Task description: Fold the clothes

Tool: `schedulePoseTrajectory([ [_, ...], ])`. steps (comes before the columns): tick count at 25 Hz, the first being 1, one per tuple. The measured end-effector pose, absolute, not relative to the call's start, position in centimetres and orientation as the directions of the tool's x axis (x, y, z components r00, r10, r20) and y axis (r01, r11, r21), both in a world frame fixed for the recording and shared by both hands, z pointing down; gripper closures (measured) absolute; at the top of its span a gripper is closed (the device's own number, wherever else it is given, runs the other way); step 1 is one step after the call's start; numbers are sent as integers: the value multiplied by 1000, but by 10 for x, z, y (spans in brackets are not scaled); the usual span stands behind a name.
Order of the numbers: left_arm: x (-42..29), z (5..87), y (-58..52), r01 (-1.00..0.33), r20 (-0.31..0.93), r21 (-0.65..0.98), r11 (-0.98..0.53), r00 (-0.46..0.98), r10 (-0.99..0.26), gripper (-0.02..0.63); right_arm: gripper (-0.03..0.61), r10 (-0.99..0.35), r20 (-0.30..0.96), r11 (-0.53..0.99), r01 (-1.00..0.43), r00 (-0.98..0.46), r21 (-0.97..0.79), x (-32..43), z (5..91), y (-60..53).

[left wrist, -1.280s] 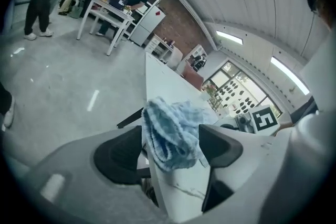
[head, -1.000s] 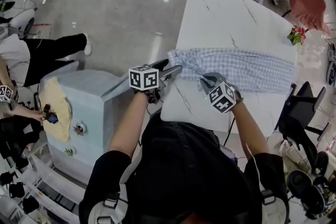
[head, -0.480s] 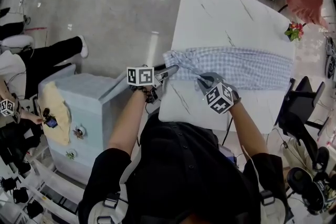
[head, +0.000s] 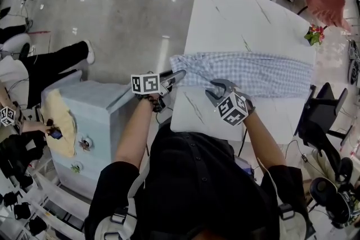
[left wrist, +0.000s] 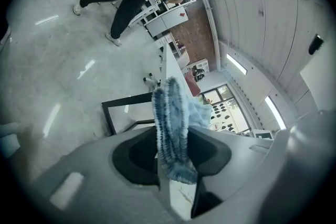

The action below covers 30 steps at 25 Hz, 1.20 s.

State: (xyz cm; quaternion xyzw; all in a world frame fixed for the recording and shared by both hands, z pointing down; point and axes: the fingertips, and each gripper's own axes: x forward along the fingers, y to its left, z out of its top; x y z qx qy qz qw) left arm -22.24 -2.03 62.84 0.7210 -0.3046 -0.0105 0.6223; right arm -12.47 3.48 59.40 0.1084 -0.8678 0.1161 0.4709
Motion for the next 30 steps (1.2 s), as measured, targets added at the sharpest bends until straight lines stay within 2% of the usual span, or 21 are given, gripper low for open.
schedulePoseTrajectory([
  [2, -230, 626, -21, -439, 369, 896, -66, 818, -440, 486, 419, -77, 831, 948, -297, -551, -109, -133, 589, 35],
  [9, -263, 618, -21, -492, 408, 865, -103, 807, -426, 505, 347, -70, 815, 947, -296, -575, -127, -157, 586, 35],
  [16, -294, 619, -10, -621, 541, 767, -165, 763, -355, 525, 331, -80, 817, 947, -301, -571, -117, -170, 586, 32],
  [21, -304, 613, -6, -656, 592, 725, -210, 749, -297, 523, 327, -106, 811, 934, -338, -576, -118, -160, 579, 22],
  [26, -313, 607, -6, -659, 597, 726, -196, 746, -295, 523, 341, -185, 804, 897, -431, -566, -97, -141, 572, 1],
  [28, -315, 605, -5, -658, 596, 728, -194, 746, -296, 523, 402, -205, 808, 887, -454, -553, -85, -143, 576, -3],
  [30, -318, 602, -4, -659, 597, 726, -196, 746, -295, 522, 420, -198, 822, 896, -439, -535, -70, -149, 584, 2],
])
